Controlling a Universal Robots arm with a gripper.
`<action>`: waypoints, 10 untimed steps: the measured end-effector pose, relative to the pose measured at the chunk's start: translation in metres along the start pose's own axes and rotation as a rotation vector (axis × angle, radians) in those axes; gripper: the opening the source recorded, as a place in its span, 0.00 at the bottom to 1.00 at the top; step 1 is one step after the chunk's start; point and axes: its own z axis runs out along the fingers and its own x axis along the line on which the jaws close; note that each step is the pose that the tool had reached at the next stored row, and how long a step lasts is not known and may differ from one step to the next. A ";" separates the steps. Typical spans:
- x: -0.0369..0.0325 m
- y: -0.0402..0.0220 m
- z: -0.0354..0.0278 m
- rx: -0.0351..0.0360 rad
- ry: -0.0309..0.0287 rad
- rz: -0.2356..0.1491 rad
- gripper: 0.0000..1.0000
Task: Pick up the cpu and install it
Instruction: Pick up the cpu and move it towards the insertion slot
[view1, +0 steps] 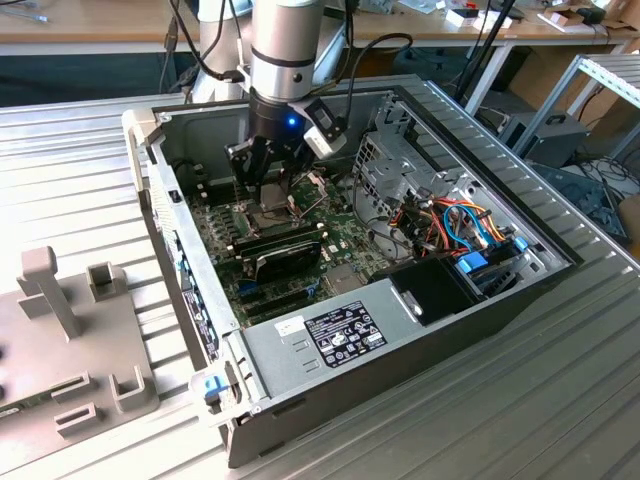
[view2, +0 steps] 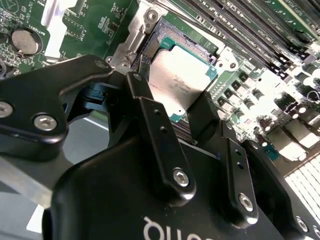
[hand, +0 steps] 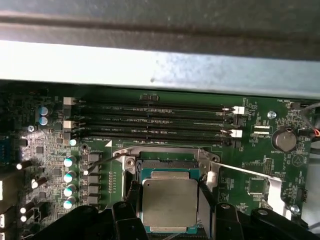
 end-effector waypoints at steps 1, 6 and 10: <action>0.0000 0.0002 0.0016 0.0000 0.0000 0.000 0.55; 0.0001 0.0008 0.0048 0.0002 0.0001 0.000 0.55; 0.0002 -0.0014 0.0051 0.0000 -0.0001 0.000 0.55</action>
